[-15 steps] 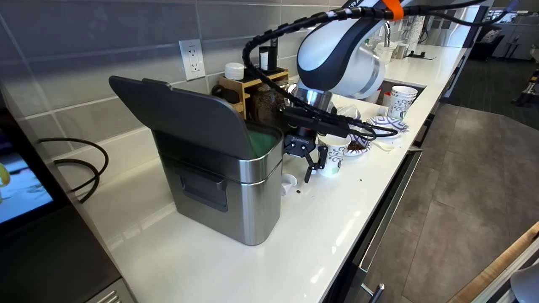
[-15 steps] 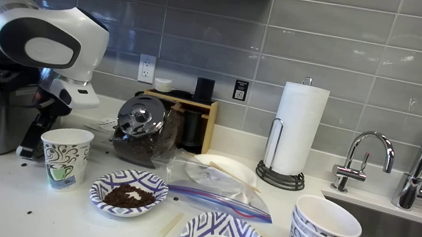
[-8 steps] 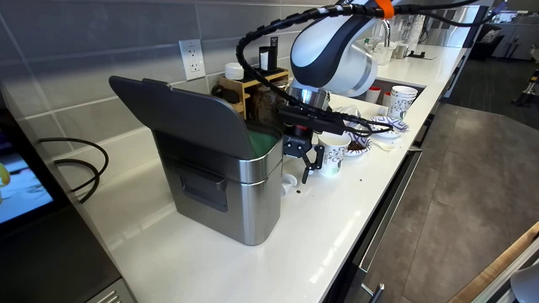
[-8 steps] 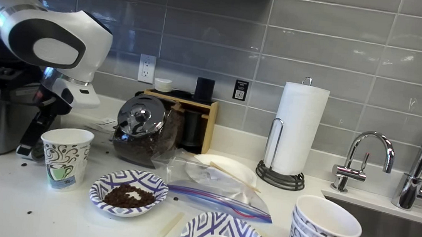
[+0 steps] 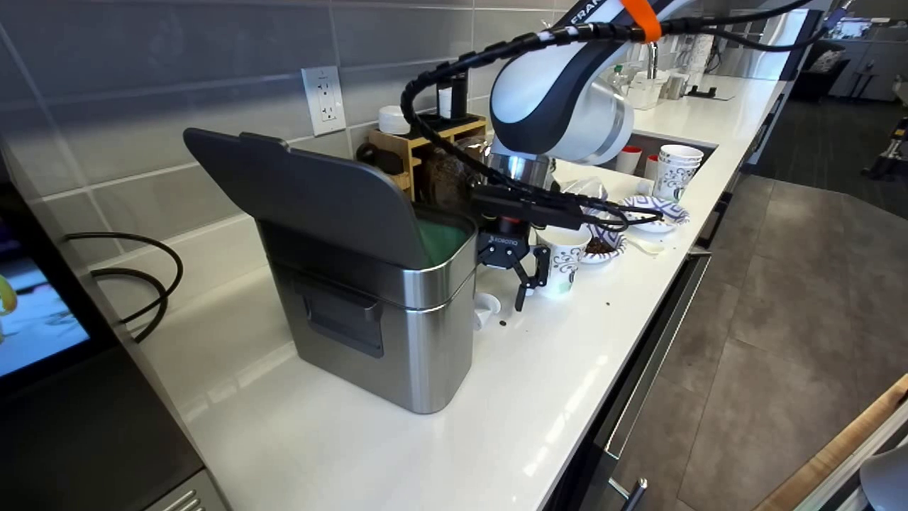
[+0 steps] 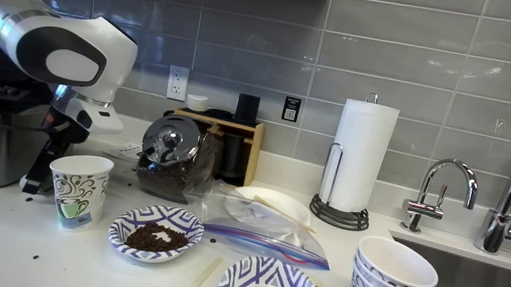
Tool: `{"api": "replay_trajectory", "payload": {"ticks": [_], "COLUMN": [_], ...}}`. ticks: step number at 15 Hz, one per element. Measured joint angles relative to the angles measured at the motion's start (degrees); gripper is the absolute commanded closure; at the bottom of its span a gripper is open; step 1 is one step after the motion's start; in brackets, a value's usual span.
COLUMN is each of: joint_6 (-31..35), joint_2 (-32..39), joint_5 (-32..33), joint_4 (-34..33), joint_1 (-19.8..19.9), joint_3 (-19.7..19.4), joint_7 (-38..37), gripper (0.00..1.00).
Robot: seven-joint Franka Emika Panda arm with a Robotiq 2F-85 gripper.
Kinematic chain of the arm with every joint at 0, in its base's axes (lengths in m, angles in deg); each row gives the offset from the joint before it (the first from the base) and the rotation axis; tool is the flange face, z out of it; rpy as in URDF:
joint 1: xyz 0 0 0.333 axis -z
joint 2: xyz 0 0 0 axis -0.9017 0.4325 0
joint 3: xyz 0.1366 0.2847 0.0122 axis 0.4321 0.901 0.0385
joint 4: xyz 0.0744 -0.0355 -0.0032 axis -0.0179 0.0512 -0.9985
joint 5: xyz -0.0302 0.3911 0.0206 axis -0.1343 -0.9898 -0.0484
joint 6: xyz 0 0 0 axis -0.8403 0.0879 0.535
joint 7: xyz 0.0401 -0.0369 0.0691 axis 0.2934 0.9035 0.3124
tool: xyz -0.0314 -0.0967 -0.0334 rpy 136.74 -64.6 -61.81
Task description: Open the lid on the bin and put a k-cup into it then close it
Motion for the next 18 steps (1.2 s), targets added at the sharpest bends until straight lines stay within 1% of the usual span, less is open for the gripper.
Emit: {"api": "replay_trajectory", "payload": {"ticks": [1, 2, 8, 9, 12, 18], "joint_6": [0.0, 0.0, 0.0, 0.0, 0.0, 0.0], "joint_2": [0.0, 0.0, 0.8, 0.9, 1.0, 1.0], "joint_5": [0.5, 1.0, 2.5, 2.6, 2.7, 2.8], "joint_4": [0.0, -0.1, -1.0, -1.2, -1.4, -1.5], "joint_1": [-0.1, -0.1, -0.8, -0.9, -1.0, -1.0], "joint_3": [-0.1, -0.2, -0.5, -0.5, -0.6, -0.7], "joint_7": [-0.2, -0.4, -1.1, -1.2, -1.4, -1.5], "gripper": [0.15, 0.26, 0.73, 0.76, 0.77, 0.77]}}
